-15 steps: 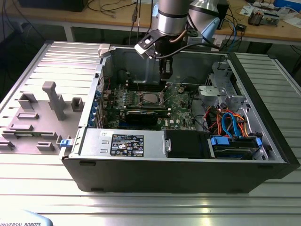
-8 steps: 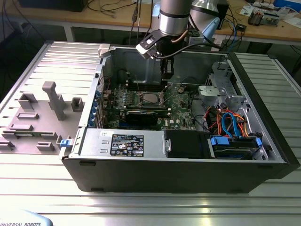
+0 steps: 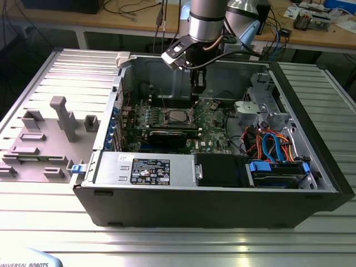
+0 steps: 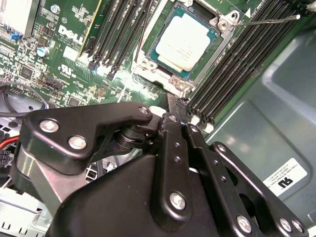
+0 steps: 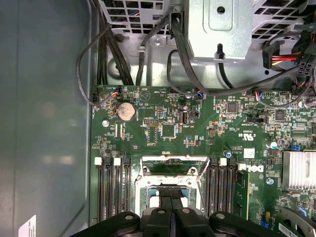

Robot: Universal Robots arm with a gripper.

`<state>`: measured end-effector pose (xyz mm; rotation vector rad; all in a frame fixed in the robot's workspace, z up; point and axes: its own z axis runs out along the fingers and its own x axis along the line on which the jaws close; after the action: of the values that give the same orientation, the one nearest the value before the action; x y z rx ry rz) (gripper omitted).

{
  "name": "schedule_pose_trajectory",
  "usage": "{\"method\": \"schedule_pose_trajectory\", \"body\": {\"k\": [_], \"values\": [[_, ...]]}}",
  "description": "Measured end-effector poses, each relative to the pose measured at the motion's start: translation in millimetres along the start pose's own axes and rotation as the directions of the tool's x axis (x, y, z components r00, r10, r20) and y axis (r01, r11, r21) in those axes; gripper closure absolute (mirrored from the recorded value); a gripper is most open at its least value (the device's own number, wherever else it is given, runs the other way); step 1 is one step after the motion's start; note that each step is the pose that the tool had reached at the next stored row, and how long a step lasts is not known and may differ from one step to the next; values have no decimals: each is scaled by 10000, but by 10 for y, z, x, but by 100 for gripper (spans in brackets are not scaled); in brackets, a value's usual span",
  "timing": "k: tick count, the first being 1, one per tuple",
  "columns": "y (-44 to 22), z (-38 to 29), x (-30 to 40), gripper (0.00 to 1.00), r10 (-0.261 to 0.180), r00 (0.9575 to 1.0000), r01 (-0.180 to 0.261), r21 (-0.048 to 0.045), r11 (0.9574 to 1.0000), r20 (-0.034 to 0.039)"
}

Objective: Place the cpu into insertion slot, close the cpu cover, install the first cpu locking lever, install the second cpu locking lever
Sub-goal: 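Close the cpu cover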

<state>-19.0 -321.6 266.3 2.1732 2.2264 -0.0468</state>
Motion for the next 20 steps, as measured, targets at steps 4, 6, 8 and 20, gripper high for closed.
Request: {"method": "schedule_pose_trajectory", "body": {"k": [4,6,8,20], "values": [[5,-15,-1,89,-3,10000,3,-2,10000,0],[17,-16,-2,89,0,10000,0,-1,10000,3],[21,-16,-2,89,0,10000,0,0,10000,2],[37,-16,-2,89,0,10000,0,-1,10000,2]]}}
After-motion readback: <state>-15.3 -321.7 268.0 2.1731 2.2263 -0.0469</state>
